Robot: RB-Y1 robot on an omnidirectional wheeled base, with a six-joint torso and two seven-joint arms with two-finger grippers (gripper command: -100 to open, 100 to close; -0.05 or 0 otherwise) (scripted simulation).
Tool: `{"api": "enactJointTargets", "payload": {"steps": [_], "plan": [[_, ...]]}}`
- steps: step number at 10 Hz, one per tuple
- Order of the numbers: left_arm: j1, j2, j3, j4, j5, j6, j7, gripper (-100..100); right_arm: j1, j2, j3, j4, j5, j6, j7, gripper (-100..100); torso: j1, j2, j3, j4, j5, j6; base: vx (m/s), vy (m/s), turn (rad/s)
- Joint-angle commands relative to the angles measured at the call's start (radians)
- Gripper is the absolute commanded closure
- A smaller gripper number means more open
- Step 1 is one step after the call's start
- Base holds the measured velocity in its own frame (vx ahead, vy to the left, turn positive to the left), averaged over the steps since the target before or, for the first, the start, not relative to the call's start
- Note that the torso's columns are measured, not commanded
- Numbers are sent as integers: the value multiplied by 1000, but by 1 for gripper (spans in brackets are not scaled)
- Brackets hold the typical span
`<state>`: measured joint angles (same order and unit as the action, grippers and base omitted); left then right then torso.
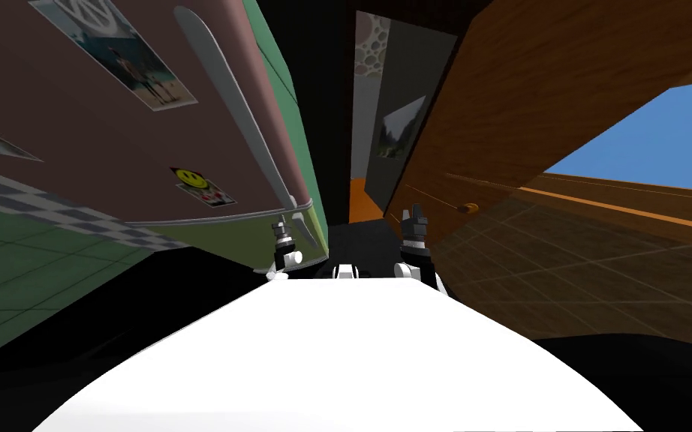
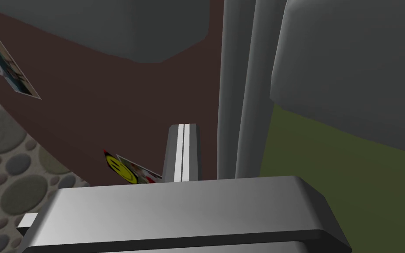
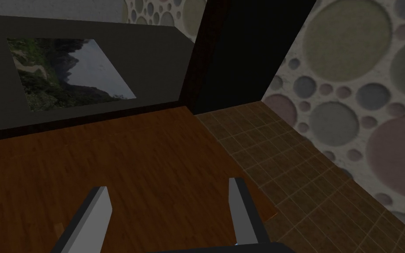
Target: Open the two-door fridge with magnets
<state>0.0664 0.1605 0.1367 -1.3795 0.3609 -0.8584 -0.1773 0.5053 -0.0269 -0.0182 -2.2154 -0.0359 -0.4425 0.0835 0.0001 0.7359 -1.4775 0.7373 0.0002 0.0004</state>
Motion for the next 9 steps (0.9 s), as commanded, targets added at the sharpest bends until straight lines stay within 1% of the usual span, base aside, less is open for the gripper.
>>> {"api": "enactJointTargets", "payload": {"steps": [1, 2, 3, 4, 5, 6, 7, 8, 9], "plan": [[62, -37, -52, -72, -57, 2, 35, 100, 0, 0, 0, 0, 0, 0, 0, 0, -1, 3, 2, 1, 0, 0, 112, 20, 338], [79, -37, -52, -86, -65, 2, 35, 100, 0, 0, 0, 0, 0, 0, 0, 0, 0, 0, 1, 0, 0, -1, 126, 9, 197], [113, -67, -96, -116, -106, 3, 67, 100, 0, 0, 0, 0, 0, 0, 0, 0, 0, 0, 0, 0, 0, 0, 165, 4, 352], [138, -67, -96, -145, -119, 3, 67, 100, 0, 0, 0, 0, 0, 0, 0, 0, 0, -1, 0, 0, 0, -1, 131, -3, 199], [176, -97, -139, -185, -158, 5, 98, 100, 0, 0, 0, 0, 0, 0, 0, 0, 0, 2, 1, 1, 0, 0, 141, 14, 339], [197, -97, -139, -212, -173, 5, 98, 100, 0, 0, 0, 0, 0, 0, 0, 0, 1, 2, 2, 1, 0, -1, 120, 19, 225], [230, -127, -183, -242, -214, 6, 130, 100, 0, 0, 0, 0, 0, 0, 0, 0, 1, 4, 2, 1, 0, 0, 151, -5, 391], [256, -127, -183, -268, -228, 6, 130, 100, 0, 0, 0, 0, 0, 0, 0, 0, -1, 1, 1, 1, 0, -1, 138, -15, 180], [289, -156, -227, -300, -266, 8, 162, 100, 0, 0, 0, 0, 0, 0, 0, 0, -1, 2, 1, 1, 0, 0, 156, 3, 360]]}}
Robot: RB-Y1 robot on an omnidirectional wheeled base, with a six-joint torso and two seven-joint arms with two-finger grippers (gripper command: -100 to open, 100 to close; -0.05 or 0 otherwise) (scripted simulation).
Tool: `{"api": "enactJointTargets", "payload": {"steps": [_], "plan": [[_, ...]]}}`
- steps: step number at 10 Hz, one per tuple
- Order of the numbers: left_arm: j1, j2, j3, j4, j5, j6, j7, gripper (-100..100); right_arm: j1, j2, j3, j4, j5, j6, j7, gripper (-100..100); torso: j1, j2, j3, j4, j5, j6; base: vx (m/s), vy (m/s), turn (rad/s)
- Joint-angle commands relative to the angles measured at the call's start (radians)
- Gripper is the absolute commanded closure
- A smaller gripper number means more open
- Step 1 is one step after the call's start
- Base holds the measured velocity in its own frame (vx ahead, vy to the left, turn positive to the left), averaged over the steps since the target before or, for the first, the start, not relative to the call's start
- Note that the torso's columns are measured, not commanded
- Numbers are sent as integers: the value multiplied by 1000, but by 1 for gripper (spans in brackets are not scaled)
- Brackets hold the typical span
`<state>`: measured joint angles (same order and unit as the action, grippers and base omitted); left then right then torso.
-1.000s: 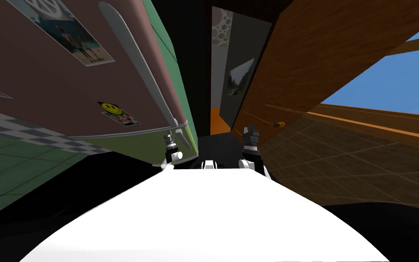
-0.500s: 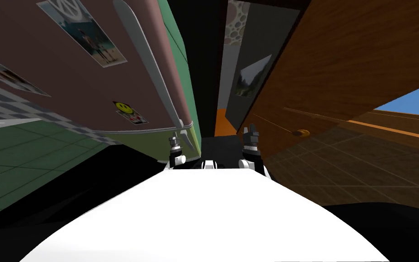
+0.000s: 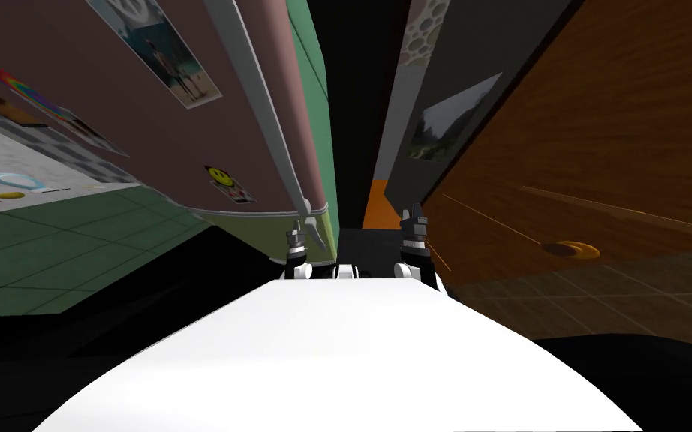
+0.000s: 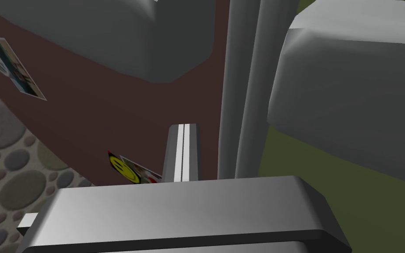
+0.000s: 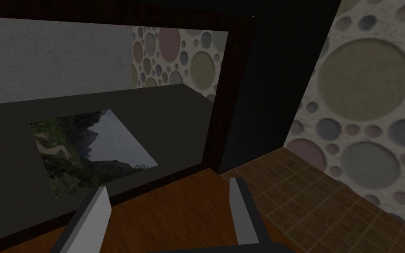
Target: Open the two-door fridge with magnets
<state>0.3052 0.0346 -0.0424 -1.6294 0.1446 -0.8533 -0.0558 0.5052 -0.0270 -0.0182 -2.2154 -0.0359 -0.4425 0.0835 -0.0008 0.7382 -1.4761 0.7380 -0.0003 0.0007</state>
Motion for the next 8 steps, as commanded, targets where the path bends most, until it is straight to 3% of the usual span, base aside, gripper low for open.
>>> {"api": "enactJointTargets", "payload": {"steps": [1, 2, 3, 4, 5, 6, 8], "plan": [[71, -31, -48, -74, -66, 2, 41, 100, 0, 0, 0, 0, 0, 0, 0, 0, 1, -1, -1, 0, 0, -1, 124, -11, 193], [77, -31, -48, -82, -66, 2, 41, 100, 0, 0, 0, 0, 0, 0, 0, 0, 1, 1, 0, 0, 0, 0, 51, -10, -33], [117, -60, -92, -117, -110, 4, 72, 100, 0, 0, 0, 0, 0, 0, 0, 0, 1, 4, 3, 1, 0, 0, 86, -8, 354], [136, -60, -92, -142, -120, 4, 72, 100, 0, 0, 0, 0, 0, 0, 0, 0, 1, 1, 1, 1, 0, -2, 101, -22, 207], [122, -58, -87, -124, -110, 2, 66, 100, 0, 0, 0, 0, 0, 0, 0, 0, 0, -1, 0, 0, 0, 0, 39, -11, 11], [124, -13, -89, -127, -113, 4, 67, -100, 0, 0, 0, 0, 0, 0, 0, 0, 1, 1, 1, 0, 0, 0, 8, -4, -4], [124, 43, -89, -129, -115, 7, 66, -100, -1, 0, 0, 0, 0, 0, 0, 0, 2, 0, 1, -2, 2, 0, -8, -1, 3]]}}
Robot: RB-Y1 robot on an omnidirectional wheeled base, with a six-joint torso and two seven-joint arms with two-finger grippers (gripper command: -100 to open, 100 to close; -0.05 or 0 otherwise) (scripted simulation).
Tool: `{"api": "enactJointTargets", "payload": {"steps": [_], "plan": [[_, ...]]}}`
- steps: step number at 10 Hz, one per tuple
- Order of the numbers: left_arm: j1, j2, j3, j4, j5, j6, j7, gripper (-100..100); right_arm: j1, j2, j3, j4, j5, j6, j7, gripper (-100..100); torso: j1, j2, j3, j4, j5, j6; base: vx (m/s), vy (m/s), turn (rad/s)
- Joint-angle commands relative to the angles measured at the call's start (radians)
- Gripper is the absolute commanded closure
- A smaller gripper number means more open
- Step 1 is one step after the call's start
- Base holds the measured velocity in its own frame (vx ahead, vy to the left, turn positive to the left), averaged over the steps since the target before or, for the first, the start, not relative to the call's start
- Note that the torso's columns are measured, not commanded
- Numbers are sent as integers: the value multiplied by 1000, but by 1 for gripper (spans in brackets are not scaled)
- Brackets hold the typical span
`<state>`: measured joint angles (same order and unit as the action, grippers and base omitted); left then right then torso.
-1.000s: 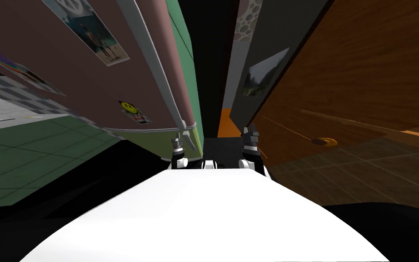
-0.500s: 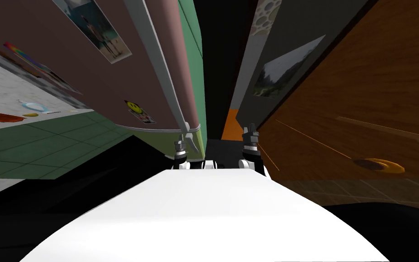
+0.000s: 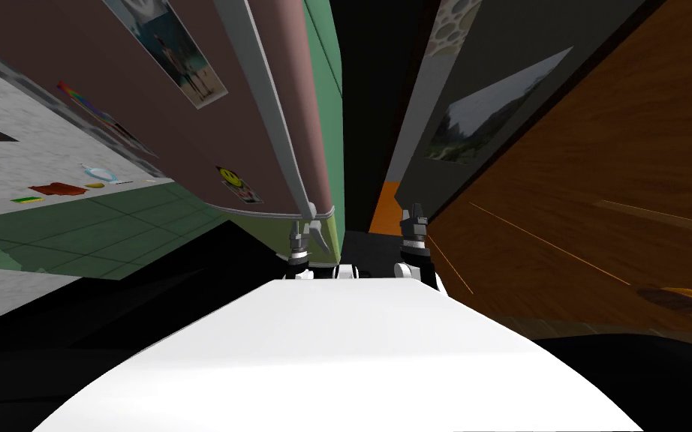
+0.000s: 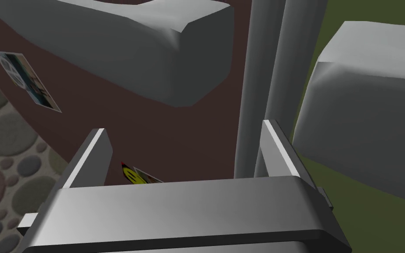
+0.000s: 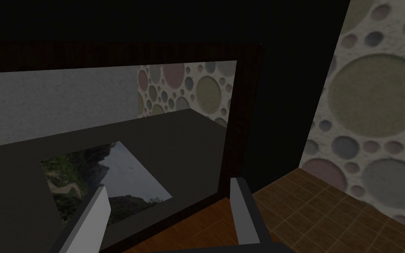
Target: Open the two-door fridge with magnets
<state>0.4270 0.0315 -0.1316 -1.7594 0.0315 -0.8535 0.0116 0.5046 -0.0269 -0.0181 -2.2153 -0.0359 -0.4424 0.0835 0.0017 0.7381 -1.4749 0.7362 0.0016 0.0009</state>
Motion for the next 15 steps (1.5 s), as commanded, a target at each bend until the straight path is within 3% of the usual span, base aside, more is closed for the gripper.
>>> {"api": "enactJointTargets", "payload": {"steps": [1, 3, 4, 6, 11, 15], "plan": [[2, 67, 0, 0, -3, 9, -2, -100, 0, 0, 0, 0, 0, 0, 0, 0, 1, -6, -4, -2, 1, 0, -16, -4, -21], [2, 106, 0, -5, -6, 16, -4, -100, 0, 0, 0, 0, 0, 0, 0, 0, 0, -5, -4, -1, -1, -1, 0, 0, 0], [2, 89, -1, -27, -21, 39, -12, -100, 0, 0, 0, 0, 0, 0, 0, 0, 0, -4, -3, -1, 0, -1, -8, -18, -19], [2, 102, -3, -56, -40, 66, -21, -100, 0, 0, 0, 0, 0, 0, 0, 0, -5, -4, -3, 1, -2, 3, -17, -21, -39], [3, 1, -5, -75, -49, 79, -26, -100, 0, 0, 0, 0, 0, 0, 0, 0, 0, 0, -1, 2, -1, -1, -3, -14, -11], [11, 12, -6, -143, -48, 140, -27, -100, 0, 0, 0, 0, 0, 0, 0, 0, -2, -2, -2, 1, -2, -1, 29, 0, -5]]}}
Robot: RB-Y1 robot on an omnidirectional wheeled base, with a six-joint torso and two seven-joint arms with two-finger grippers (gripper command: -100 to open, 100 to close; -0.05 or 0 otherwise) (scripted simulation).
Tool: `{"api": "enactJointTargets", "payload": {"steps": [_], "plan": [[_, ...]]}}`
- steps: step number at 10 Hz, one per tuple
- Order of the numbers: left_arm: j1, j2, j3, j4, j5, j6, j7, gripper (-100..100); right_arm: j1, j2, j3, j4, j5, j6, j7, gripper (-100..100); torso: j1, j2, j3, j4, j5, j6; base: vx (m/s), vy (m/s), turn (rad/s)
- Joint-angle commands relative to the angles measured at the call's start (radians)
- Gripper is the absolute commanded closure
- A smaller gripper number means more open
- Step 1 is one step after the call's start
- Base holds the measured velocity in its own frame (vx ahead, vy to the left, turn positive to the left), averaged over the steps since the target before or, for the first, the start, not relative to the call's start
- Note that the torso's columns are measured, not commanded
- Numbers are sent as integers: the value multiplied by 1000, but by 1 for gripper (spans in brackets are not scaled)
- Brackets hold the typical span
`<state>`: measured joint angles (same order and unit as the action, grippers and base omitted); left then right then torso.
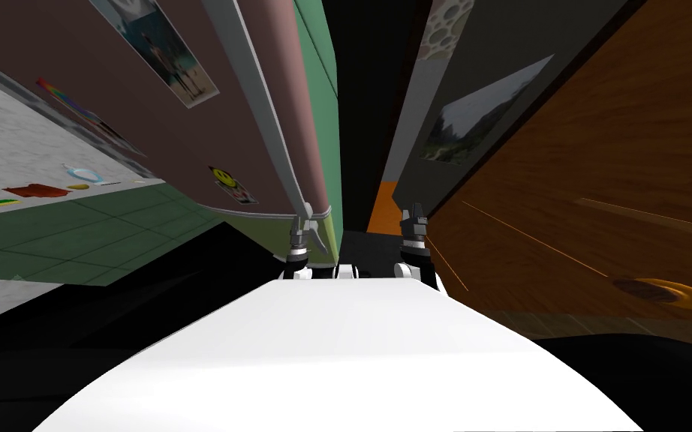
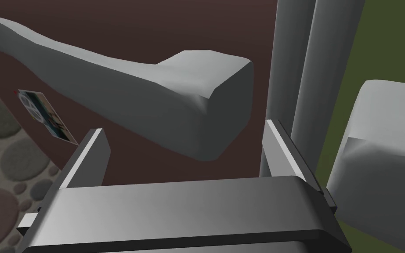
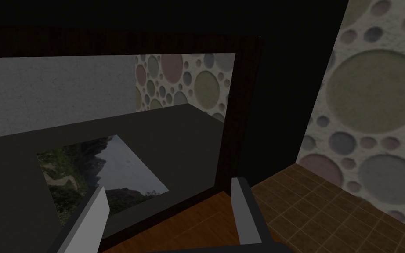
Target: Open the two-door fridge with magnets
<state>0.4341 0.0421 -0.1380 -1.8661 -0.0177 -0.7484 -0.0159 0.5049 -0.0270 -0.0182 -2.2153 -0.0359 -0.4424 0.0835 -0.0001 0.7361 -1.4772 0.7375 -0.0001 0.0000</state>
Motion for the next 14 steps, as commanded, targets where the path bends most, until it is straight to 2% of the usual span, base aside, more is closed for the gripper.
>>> {"api": "enactJointTargets", "payload": {"steps": [1, 2, 3, 4, 8, 9, 11, 14], "plan": [[4, 2, 0, -46, 1, 43, 1, -100, 0, 0, 0, 0, 0, 0, 0, 0, 0, 1, 0, 0, 0, 0, 36, -3, -3], [7, 2, 0, -65, 1, 61, 1, -100, 0, 0, 0, 0, 0, 0, 0, 0, 0, 2, 1, 0, 0, 0, 34, 0, -4], [3, 1, 0, -50, 1, 47, 1, -100, 0, 0, 0, 0, 0, 0, 0, 0, 0, 2, 1, 1, 0, 0, 16, 1, -1], [1, 1, 1, -16, 1, 17, 1, 100, 0, 0, 0, 0, 0, 0, 0, 0, 0, 3, 2, 1, 0, 0, -28, 1, 10], [-3, 0, 1, 23, 0, -18, 1, 100, 0, 0, 0, 0, 0, 0, 0, 0, -2, -1, 1, -4, 2, 2, -35, 6, 8], [-9, 2, 8, 8, 3, -16, 2, 100, 0, 0, 0, 0, 0, 0, 0, 0, -1, -4, 0, -6, 3, 2, -16, 4, 7], [8, 42, -16, -19, -1, -13, 35, 100, 0, 0, 0, 0, 0, 0, 0, 0, 5, 2, 2, -1, 2, 1, -150, 147, -115], [34, 101, -54, -62, -7, -4, 84, 100, -1, 0, 0, 0, 0, 0, 0, 0, 14, 9, 6, 3, 3, -5, -287, 263, -149]]}}
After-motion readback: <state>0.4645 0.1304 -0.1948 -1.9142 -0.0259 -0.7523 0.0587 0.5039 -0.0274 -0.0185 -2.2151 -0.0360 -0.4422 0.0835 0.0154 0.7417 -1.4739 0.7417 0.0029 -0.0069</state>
